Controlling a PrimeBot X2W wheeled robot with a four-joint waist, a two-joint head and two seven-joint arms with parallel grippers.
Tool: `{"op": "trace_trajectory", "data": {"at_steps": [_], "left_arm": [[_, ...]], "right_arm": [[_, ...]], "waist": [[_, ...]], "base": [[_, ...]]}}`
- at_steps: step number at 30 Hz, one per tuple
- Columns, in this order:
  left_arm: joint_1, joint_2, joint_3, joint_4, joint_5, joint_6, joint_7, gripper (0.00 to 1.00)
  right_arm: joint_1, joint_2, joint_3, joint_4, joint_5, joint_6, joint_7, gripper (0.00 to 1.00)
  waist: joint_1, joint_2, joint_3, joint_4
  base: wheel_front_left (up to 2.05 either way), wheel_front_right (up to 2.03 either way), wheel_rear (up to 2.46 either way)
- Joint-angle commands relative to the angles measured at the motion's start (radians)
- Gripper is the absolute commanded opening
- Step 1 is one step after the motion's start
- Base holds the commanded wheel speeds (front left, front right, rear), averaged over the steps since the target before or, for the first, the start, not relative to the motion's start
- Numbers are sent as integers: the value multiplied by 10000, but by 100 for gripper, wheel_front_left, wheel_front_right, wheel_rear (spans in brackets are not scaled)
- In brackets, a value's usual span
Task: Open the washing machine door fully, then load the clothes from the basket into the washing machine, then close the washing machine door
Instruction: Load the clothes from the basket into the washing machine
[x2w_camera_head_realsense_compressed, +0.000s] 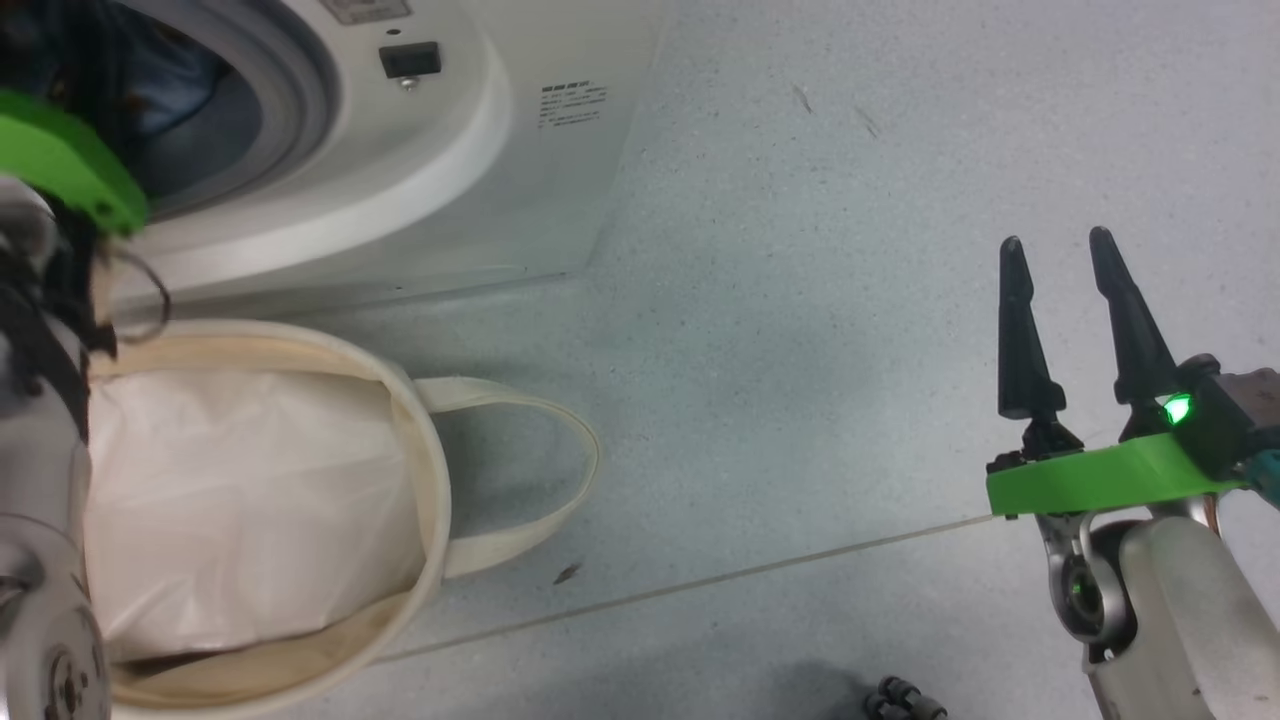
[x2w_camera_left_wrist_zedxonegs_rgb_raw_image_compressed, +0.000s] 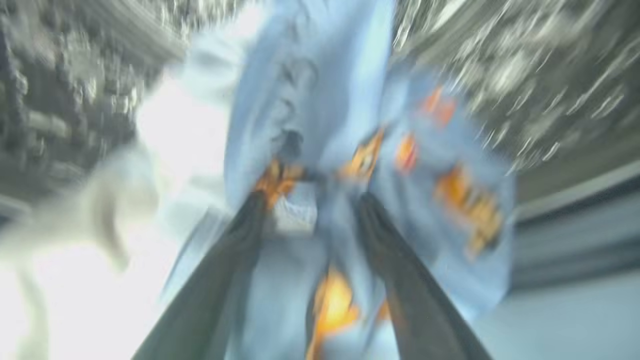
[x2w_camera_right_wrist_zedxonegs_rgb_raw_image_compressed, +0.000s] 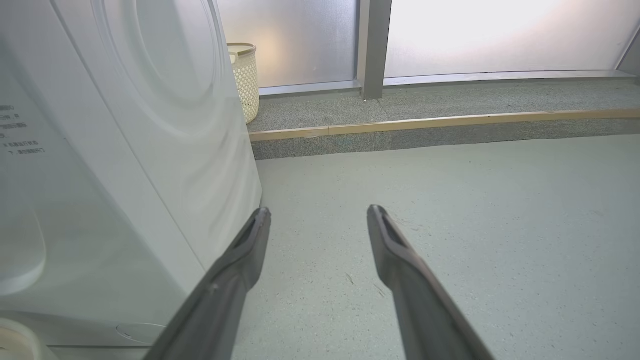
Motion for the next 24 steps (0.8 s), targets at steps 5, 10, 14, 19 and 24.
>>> {"op": "trace_trajectory", "data": {"at_steps": [5,10,14,19,24], "left_arm": [[-511,511,-307,472,338,276,785,100],[-166,251,-412,546,263,119,-498,100],[642,-168,-244,178,-74,-101,-1084,100],[2498,-517,-76,-1483,-252,-265,-1116,100],[4439,-598,234,-3328,-676,-472,-1119,100]], "right_arm": [[-76,-6,298,-150,62,4,-124,100],[-167,57,476,163,230,4,-124,100],[-192,236,683,475,505,4,-124,100],[-118,250,983,758,766,4,-124,100],[69,312,1053,879,1075,4,-124,100]], "waist": [[0,0,-344,48],[0,0,-1000,242],[0,0,-1699,515],[0,0,-2630,940],[0,0,-3453,1352]], "base": [[0,0,0],[0,0,0],[0,0,0],[0,0,0],[0,0,0]]}}
